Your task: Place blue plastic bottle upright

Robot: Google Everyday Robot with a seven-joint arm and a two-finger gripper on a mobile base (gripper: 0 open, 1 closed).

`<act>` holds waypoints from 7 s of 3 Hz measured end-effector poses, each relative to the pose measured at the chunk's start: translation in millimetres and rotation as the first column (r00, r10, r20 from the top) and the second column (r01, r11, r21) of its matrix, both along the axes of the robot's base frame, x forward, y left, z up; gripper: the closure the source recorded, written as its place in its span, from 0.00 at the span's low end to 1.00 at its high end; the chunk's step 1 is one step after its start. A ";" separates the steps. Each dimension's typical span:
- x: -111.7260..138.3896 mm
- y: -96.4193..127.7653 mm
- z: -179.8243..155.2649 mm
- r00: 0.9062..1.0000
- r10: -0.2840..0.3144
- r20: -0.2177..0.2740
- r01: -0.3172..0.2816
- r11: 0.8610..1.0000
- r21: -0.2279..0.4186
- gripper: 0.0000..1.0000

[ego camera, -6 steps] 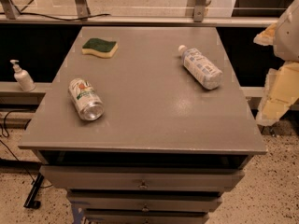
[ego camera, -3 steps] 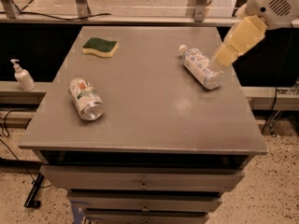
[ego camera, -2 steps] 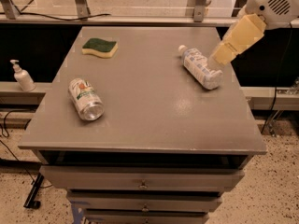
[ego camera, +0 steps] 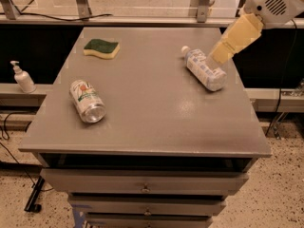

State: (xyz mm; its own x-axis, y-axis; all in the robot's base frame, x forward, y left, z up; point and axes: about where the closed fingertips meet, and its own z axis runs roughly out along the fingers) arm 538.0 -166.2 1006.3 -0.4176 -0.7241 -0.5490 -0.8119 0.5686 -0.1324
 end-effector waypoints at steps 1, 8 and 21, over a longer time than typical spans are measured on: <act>34.1 24.2 -8.3 0.999 -0.041 0.030 0.041 0.999 0.016 0.00; 180.0 6.6 -174.1 0.922 -0.343 -0.182 0.316 0.935 -0.159 0.41; 98.7 25.6 3.5 0.873 -0.126 0.471 -0.349 0.513 0.784 1.00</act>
Offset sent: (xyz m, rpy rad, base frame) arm 0.1335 0.0795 -0.0435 -0.0030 0.0000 -0.1885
